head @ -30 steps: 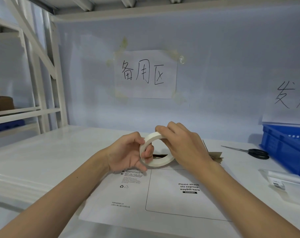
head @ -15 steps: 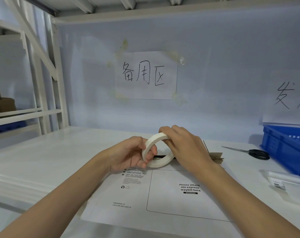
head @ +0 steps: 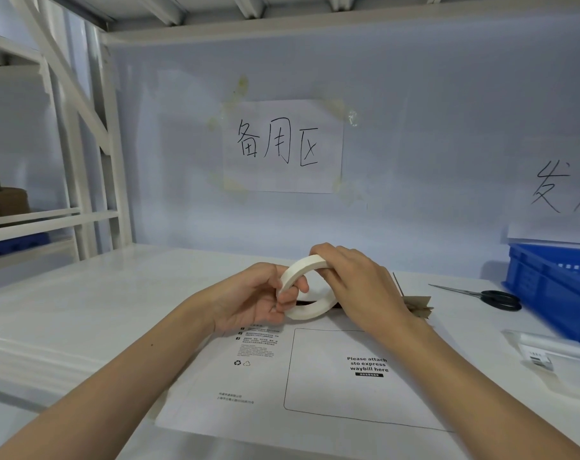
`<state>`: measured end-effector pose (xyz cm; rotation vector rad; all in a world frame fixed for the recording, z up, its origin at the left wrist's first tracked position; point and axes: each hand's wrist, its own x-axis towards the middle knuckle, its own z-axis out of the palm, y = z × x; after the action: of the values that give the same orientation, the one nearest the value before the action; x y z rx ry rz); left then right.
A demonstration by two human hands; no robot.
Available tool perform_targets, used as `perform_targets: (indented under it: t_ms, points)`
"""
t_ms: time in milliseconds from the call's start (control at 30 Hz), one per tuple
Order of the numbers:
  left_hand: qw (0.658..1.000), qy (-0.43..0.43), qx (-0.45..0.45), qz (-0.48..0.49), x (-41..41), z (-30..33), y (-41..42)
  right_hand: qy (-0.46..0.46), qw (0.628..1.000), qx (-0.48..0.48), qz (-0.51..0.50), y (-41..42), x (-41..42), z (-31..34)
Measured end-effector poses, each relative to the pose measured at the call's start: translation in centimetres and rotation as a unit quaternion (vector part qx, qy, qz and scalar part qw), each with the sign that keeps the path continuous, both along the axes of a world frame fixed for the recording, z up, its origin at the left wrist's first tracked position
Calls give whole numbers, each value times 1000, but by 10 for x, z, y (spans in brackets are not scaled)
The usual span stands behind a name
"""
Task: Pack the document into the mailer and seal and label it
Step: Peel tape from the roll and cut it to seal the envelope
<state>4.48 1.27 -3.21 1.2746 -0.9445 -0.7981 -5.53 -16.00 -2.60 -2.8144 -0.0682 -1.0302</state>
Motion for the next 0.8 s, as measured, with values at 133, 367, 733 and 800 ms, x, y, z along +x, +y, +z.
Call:
perform_targets:
  t_ms: [133, 367, 733, 800]
  points:
    - [1000, -5, 8, 5, 0, -1, -1, 1, 1000, 0, 3, 0, 0, -1]
    - [1000, 18, 3, 3, 1, 0, -1, 7, 1000, 6, -2, 0, -1, -1]
    - [1000, -22, 9, -1, 2, -2, -2, 12, 1000, -8, 3, 0, -1, -1]
    - [1000, -19, 7, -2, 2, -2, -2, 16, 1000, -11, 3, 0, -2, -1]
